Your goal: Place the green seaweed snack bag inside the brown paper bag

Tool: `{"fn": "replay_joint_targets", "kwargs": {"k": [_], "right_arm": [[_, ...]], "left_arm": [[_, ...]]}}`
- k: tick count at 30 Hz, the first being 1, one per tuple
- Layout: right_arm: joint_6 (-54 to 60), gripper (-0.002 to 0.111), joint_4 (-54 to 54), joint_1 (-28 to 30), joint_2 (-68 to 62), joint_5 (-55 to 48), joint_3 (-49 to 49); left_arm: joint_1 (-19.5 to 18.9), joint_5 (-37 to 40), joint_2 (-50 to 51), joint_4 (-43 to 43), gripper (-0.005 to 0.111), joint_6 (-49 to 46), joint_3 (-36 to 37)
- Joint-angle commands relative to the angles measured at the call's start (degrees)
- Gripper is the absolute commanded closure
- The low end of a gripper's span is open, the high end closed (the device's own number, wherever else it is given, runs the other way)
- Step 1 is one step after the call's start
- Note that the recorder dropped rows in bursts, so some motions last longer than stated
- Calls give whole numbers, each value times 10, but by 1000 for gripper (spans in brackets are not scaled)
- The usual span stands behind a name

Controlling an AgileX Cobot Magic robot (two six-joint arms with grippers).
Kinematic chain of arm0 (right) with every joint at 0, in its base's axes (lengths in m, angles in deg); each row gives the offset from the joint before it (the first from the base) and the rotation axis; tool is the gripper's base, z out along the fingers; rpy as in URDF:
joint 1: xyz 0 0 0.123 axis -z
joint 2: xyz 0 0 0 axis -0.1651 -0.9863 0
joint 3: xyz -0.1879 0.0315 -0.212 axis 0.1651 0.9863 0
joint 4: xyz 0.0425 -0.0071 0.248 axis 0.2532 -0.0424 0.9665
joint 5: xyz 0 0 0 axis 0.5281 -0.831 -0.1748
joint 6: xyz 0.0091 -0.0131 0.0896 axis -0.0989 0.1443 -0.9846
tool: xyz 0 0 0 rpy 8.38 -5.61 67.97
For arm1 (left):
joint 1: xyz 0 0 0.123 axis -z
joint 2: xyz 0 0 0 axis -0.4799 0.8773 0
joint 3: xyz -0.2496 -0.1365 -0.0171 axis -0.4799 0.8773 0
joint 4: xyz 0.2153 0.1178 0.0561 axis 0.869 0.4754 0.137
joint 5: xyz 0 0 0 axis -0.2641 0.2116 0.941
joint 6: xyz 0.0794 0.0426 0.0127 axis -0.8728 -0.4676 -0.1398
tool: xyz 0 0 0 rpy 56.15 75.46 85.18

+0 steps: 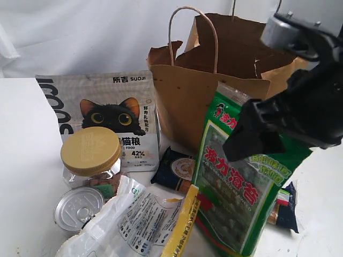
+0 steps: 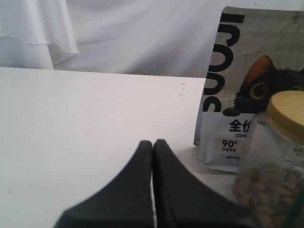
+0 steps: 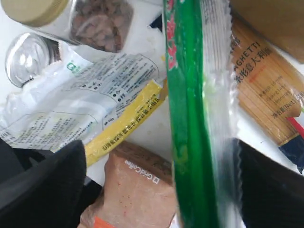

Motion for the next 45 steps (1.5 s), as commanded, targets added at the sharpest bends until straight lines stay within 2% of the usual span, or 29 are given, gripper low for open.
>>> {"fn": "replay_joint_targets", "kwargs": {"k": [1,4,6,11,12,19,27,38,45], "right_arm": [[-3,36,-36,-25,-48,4,4],[-34,42,-88,-41,-81,2,4],[-57,49,-123,-49,-94,2,4],[-54,105,-150,-57,-93,2,4],[-54,108,-153,-57,-83,4,4],[-45,108,-154,-57,3,-6,-2],[-38,108,-165,-57,96,-59,-102],[-49,108,-243,-57,103,-70,-268],[-62,108,-283,-57,103,-61,-328]], "left_arm": [[3,-5,-2,0,106,1,3],[3,-5,-2,0,106,1,3],[3,-5,-2,0,106,1,3],[3,-5,-2,0,106,1,3],[3,-5,-2,0,106,1,3],[3,-5,-2,0,106,1,3],[3,-5,-2,0,106,1,3],[3,-5,-2,0,106,1,3],[3,-5,-2,0,106,1,3]]}}
